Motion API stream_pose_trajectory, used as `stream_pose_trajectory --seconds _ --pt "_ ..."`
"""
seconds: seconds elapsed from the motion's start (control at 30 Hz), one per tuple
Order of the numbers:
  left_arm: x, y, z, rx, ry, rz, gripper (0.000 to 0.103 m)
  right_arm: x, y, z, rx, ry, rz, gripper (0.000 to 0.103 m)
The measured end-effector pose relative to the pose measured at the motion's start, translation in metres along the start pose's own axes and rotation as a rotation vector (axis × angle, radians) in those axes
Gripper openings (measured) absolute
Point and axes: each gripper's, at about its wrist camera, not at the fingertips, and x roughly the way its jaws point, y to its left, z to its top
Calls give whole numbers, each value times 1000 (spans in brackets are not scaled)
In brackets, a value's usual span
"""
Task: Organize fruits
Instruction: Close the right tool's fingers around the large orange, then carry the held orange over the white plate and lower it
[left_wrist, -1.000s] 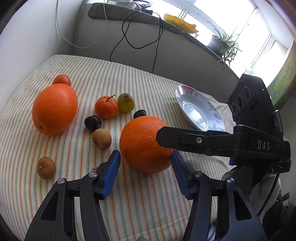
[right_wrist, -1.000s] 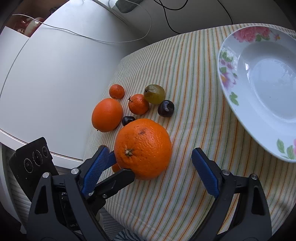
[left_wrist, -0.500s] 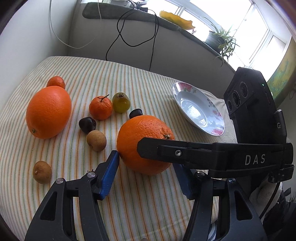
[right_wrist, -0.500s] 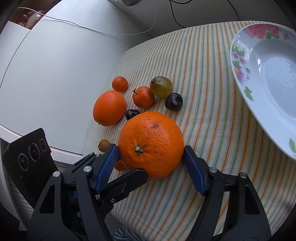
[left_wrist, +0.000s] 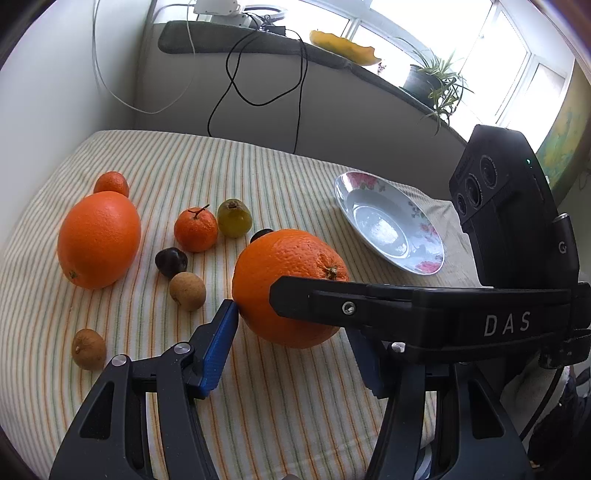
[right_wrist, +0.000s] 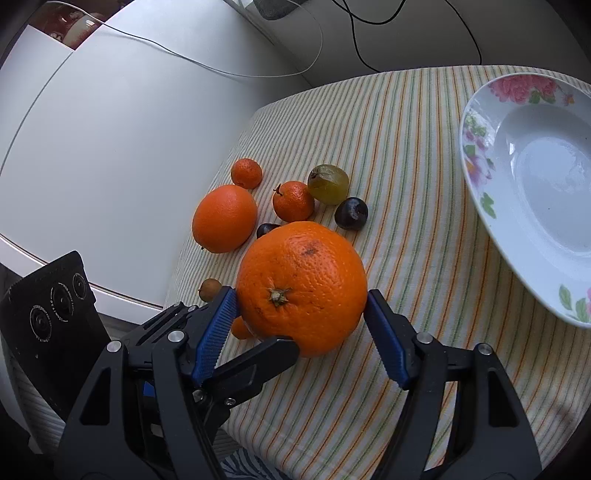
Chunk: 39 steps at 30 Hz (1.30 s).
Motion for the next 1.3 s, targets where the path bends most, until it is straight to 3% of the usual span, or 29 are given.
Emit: stream_pose_trajectory --seconds 0.67,1.3 --pt "16 -60 30 54 -81 -86 59 -69 -24 16 -25 -105 -64 73" --pt "88 -99 69 21 -17 -168 59 -89 -96 53 54 -134 -122 73"
